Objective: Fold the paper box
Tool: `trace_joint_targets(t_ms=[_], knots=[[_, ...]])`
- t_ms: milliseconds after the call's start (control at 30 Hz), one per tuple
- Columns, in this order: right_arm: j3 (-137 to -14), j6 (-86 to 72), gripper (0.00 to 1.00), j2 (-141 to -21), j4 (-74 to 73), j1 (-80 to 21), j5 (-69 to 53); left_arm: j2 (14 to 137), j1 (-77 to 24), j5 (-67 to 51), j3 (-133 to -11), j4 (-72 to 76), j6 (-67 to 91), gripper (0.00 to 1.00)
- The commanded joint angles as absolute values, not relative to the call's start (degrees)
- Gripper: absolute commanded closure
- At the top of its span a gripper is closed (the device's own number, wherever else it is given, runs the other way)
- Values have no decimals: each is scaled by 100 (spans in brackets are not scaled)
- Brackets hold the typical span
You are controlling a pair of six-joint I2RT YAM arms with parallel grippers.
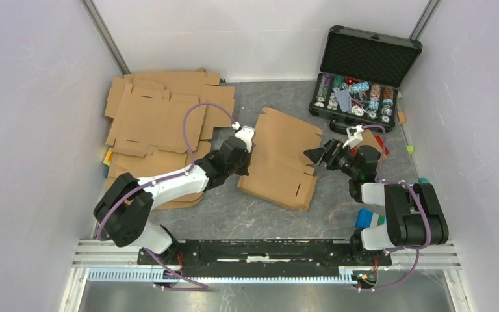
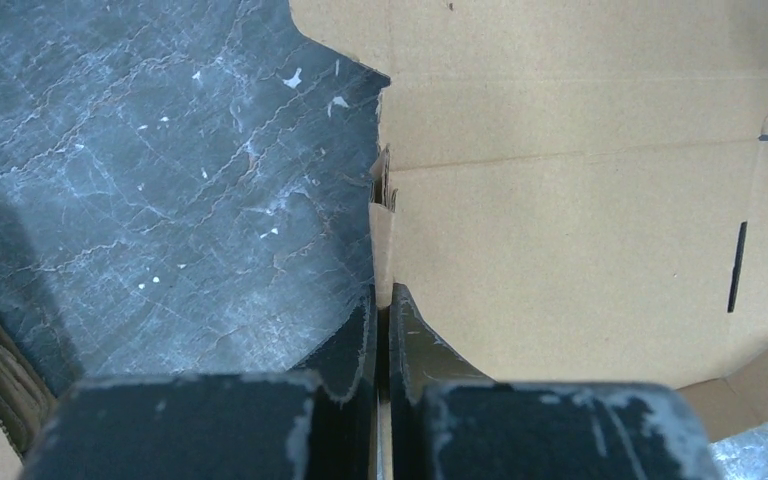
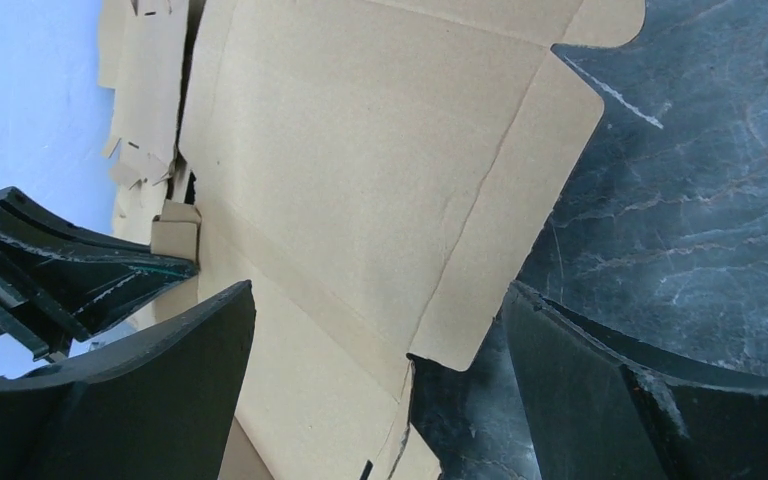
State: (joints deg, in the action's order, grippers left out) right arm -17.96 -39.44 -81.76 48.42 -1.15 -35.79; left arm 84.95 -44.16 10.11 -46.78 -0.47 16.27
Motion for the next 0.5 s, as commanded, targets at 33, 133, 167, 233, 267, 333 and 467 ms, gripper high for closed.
trace_joint_targets(t_ms=[33, 133, 167, 233, 267, 333, 467], knots=[[-1907, -3602, 2, -7935, 4114, -117, -2946, 8256, -4425, 881, -4649, 501, 1547, 98], [-1972, -3468, 2, -7858, 3682, -105, -2458, 8230, -4430, 879, -4641, 501, 1556, 98], [-1982, -3438, 2, -7864, 3695, -105, -2447, 8228, -4430, 863, -4634, 509, 1556, 98], [-2015, -3489, 2, -7929, 3771, -105, -2493, 8233, -4430, 829, -4638, 530, 1564, 98], [-2001, -3546, 2, -7968, 3935, -105, -2640, 8243, -4430, 797, -4640, 534, 1564, 98], [-1917, -3799, 2, -8091, 4742, -112, -3127, 8279, -4429, 736, -4650, 536, 1560, 98], [-1657, -4617, 4, -8367, 6809, -161, -4038, 8383, -4429, 638, -4701, 523, 1560, 98]])
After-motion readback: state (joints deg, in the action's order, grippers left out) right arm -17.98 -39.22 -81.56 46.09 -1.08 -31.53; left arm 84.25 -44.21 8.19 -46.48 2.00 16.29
